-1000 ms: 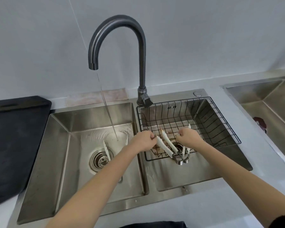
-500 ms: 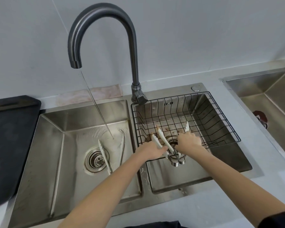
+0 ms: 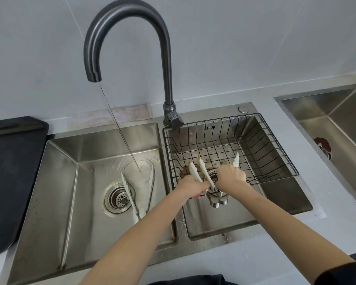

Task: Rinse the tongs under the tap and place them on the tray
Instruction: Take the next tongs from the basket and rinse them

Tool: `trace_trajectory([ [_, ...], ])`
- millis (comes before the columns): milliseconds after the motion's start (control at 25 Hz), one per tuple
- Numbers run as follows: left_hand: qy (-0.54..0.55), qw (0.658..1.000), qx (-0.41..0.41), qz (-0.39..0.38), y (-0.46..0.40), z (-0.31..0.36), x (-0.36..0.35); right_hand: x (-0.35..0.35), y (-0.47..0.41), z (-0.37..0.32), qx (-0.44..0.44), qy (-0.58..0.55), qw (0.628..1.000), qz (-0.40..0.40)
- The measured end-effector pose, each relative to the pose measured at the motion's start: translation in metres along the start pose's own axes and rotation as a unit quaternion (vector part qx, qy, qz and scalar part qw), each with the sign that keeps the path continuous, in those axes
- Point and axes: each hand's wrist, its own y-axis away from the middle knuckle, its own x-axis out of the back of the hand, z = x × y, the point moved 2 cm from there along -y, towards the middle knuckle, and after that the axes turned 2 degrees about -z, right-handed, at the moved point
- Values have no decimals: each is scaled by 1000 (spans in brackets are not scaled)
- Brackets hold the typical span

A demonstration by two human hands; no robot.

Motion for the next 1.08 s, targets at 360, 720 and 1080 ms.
trace_trajectory([
  [360, 103, 992, -51, 44, 15, 11, 16, 16, 13, -2, -6, -196, 977, 82],
  [720, 212, 972, -75, 72, 40, 0, 49, 33, 33, -29, 48, -318, 935, 147],
  [1080, 336, 923, -112, 148, 55, -29, 81, 28, 56, -63, 114, -403, 897, 140],
])
